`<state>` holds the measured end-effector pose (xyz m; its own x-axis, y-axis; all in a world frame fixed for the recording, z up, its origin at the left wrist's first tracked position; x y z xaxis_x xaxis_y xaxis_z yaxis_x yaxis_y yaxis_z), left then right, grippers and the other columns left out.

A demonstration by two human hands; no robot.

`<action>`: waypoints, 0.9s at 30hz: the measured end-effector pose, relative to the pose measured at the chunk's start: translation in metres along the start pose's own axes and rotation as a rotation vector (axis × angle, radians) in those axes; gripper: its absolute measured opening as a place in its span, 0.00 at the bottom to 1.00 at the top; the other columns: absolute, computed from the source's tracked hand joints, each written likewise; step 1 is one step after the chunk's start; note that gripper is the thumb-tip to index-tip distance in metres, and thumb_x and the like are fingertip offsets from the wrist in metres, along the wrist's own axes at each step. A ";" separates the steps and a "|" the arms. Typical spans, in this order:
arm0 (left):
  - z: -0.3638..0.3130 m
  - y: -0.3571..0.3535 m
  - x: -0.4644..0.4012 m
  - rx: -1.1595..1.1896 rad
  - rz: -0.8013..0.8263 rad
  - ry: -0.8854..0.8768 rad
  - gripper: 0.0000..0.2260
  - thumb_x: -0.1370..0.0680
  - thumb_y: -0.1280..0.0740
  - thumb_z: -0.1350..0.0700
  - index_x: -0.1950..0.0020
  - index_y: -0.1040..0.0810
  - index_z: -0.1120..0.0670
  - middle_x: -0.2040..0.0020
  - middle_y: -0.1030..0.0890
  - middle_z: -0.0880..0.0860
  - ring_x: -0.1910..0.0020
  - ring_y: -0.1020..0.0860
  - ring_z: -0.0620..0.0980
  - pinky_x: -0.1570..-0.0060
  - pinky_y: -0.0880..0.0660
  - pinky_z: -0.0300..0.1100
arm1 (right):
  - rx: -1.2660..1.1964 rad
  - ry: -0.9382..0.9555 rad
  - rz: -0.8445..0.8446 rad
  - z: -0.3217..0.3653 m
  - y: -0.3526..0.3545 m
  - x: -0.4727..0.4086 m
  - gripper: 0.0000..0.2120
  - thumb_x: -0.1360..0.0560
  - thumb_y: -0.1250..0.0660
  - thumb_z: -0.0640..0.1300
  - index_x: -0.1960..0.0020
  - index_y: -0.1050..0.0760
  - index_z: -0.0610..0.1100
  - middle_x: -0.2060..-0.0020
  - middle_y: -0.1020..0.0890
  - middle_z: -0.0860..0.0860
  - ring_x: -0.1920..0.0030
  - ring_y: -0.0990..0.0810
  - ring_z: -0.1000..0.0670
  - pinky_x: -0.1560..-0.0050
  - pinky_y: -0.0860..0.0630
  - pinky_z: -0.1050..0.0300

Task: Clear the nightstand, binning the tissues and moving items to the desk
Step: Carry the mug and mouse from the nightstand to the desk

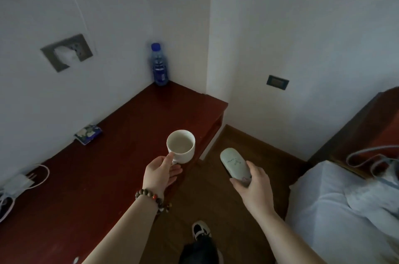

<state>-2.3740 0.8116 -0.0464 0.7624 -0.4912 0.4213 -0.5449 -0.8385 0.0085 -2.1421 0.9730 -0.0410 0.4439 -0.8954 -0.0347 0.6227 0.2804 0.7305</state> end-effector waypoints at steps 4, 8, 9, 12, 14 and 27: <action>-0.015 -0.003 -0.052 -0.064 -0.038 -0.045 0.17 0.28 0.31 0.42 0.53 0.20 0.55 0.59 0.15 0.49 0.58 0.16 0.45 0.56 0.22 0.44 | 0.022 0.087 0.067 0.016 -0.026 -0.075 0.35 0.32 0.28 0.56 0.29 0.36 0.47 0.38 0.27 0.50 0.40 0.29 0.52 0.51 0.26 0.64; -0.032 -0.002 -0.103 -0.226 -0.097 -0.099 0.20 0.32 0.29 0.38 0.55 0.20 0.53 0.62 0.15 0.47 0.59 0.17 0.45 0.60 0.20 0.43 | 0.068 0.181 0.134 0.044 -0.055 -0.155 0.35 0.31 0.29 0.57 0.29 0.36 0.47 0.39 0.27 0.51 0.40 0.29 0.52 0.48 0.26 0.60; -0.035 -0.001 -0.116 -0.268 -0.112 -0.099 0.19 0.32 0.29 0.38 0.56 0.21 0.53 0.63 0.16 0.47 0.59 0.17 0.47 0.58 0.19 0.46 | 0.084 0.198 0.154 0.051 -0.063 -0.173 0.35 0.31 0.29 0.57 0.29 0.36 0.47 0.38 0.27 0.51 0.39 0.30 0.51 0.46 0.27 0.58; -0.042 -0.001 -0.150 -0.347 -0.142 -0.073 0.19 0.32 0.28 0.38 0.57 0.21 0.53 0.64 0.16 0.48 0.62 0.17 0.46 0.56 0.19 0.50 | 0.127 0.241 0.211 0.066 -0.084 -0.219 0.35 0.31 0.30 0.58 0.29 0.37 0.47 0.38 0.27 0.50 0.39 0.30 0.50 0.43 0.28 0.55; -0.042 0.000 -0.167 -0.375 -0.154 -0.046 0.20 0.33 0.28 0.37 0.58 0.21 0.54 0.65 0.16 0.48 0.64 0.17 0.45 0.58 0.19 0.52 | 0.153 0.275 0.244 0.075 -0.098 -0.241 0.35 0.31 0.30 0.58 0.29 0.37 0.47 0.38 0.27 0.50 0.39 0.30 0.49 0.43 0.27 0.54; -0.049 0.011 -0.219 -0.509 -0.129 -0.002 0.19 0.32 0.27 0.41 0.53 0.24 0.55 0.60 0.16 0.50 0.58 0.18 0.49 0.60 0.23 0.40 | 0.262 0.431 0.408 0.100 -0.164 -0.317 0.36 0.30 0.31 0.59 0.28 0.38 0.48 0.35 0.29 0.48 0.36 0.32 0.46 0.39 0.29 0.49</action>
<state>-2.5637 0.9212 -0.0941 0.8347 -0.3923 0.3864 -0.5470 -0.6715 0.4999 -2.4498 1.1765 -0.0814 0.8645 -0.5002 0.0502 0.1955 0.4265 0.8831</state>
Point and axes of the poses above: each hand's wrist, its own x-axis away from the middle knuckle, its own y-axis out of the back of the hand, z = x × y, the point moved 7 cm from there along -x, towards the middle knuckle
